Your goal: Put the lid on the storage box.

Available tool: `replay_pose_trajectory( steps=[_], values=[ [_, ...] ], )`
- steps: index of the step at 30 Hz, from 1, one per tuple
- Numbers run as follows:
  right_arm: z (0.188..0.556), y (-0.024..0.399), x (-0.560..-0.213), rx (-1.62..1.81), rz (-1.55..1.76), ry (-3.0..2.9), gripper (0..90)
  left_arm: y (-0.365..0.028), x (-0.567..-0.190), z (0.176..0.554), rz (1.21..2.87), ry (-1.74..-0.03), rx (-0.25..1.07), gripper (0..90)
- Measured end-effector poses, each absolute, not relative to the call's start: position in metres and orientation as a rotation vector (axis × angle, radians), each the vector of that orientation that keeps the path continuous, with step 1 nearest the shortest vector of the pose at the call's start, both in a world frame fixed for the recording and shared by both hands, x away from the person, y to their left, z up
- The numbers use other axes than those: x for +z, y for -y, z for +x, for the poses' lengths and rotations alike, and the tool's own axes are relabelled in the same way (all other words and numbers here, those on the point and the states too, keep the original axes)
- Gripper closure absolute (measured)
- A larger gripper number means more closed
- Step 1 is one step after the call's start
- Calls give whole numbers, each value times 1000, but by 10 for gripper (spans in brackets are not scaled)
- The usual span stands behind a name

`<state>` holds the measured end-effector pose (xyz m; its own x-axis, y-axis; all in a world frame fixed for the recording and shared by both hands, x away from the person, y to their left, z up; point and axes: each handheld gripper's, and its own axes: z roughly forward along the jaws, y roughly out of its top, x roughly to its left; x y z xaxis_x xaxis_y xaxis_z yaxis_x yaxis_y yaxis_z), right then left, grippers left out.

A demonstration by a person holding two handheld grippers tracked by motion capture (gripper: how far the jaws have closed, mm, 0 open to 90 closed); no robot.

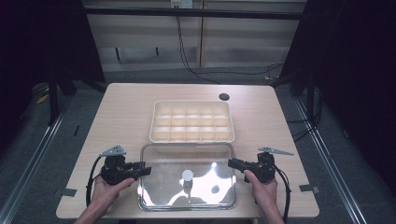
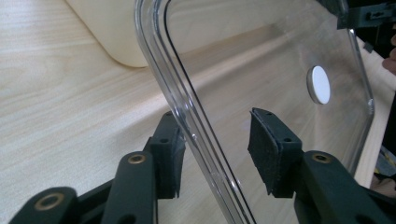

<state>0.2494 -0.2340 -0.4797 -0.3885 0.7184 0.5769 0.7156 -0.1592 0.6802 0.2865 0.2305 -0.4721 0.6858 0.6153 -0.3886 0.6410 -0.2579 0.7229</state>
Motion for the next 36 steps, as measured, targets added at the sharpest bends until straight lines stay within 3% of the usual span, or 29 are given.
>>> replay_pose_trajectory(
  steps=[23, 36],
  values=[
    [249, 235, -446, 1636, 1660, -1957, 738, -232, -441, 292, 1880, -896, 9, 711],
    [251, 242, -434, 1651, 1637, -1921, 735, -226, -430, 296, 1863, -887, 19, 732]
  ],
)
